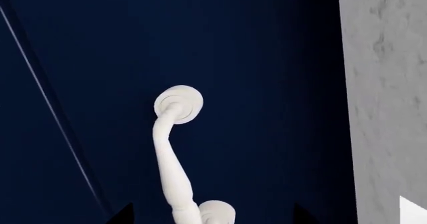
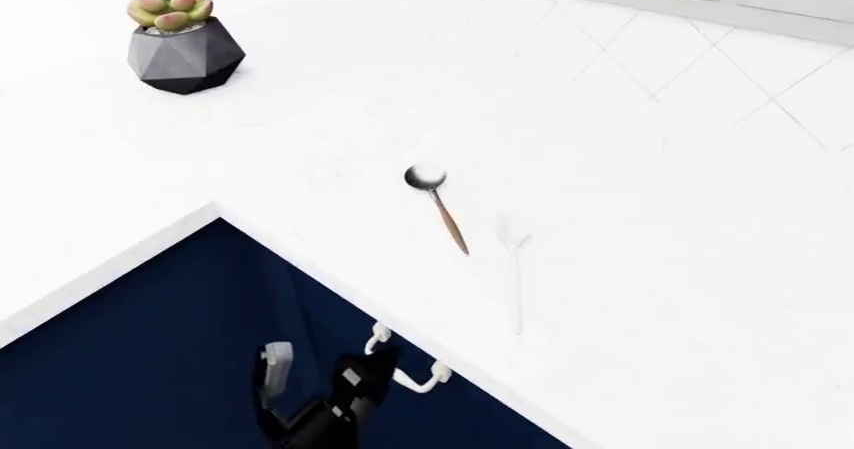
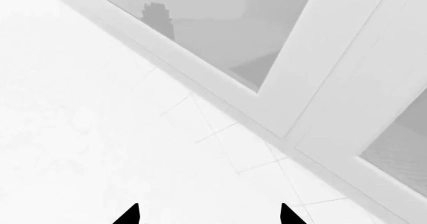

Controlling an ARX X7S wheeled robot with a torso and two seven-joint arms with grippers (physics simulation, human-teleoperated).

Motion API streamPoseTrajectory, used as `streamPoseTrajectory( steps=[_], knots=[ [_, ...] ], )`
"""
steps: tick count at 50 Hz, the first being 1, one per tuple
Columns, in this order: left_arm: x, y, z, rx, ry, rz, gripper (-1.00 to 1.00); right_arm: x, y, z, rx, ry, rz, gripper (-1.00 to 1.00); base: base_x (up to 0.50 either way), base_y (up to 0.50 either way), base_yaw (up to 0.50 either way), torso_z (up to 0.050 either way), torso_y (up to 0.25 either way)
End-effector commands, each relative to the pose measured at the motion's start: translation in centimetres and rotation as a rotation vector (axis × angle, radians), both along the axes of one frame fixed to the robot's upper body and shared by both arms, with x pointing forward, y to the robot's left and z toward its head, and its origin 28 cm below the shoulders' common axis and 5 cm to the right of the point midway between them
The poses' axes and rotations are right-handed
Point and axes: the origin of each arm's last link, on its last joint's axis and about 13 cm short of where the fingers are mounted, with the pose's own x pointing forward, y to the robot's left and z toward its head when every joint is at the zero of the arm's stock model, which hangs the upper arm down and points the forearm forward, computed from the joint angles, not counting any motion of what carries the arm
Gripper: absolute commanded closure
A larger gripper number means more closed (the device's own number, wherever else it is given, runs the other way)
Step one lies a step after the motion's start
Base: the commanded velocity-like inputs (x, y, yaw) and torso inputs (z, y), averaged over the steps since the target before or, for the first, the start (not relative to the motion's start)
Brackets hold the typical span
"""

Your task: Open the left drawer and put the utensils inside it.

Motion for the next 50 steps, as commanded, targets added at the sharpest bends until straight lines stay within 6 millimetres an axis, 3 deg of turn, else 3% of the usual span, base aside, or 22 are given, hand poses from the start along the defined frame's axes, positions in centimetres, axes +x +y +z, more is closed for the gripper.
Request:
streamPoseTrajectory(
  steps=[1,44,45,50],
  knots=[
    [0.7,-0.2,-0.5,0.014,0.016,-0.006,-1.0,0.0,0.1,0.1,0.004,-0.004,0.007,-1.0,0.0,0.0,0.0,0.0,0.0],
    [3.4,-1.7,-2.2,0.08,0.079,-0.037,-1.0,0.2,0.1,-0.6,0.016,-0.011,0.014,-1.0,0.0,0.0,0.0,0.0,0.0],
    [3.4,-1.7,-2.2,0.085,0.081,-0.036,1.0,0.2,0.1,-0.6,0.016,-0.011,0.014,-1.0,0.0,0.0,0.0,0.0,0.0],
    [3.4,-1.7,-2.2,0.088,0.071,-0.044,1.0,0.3,0.1,-0.6,0.017,-0.011,0.015,-1.0,0.0,0.0,0.0,0.0,0.0]
  ],
)
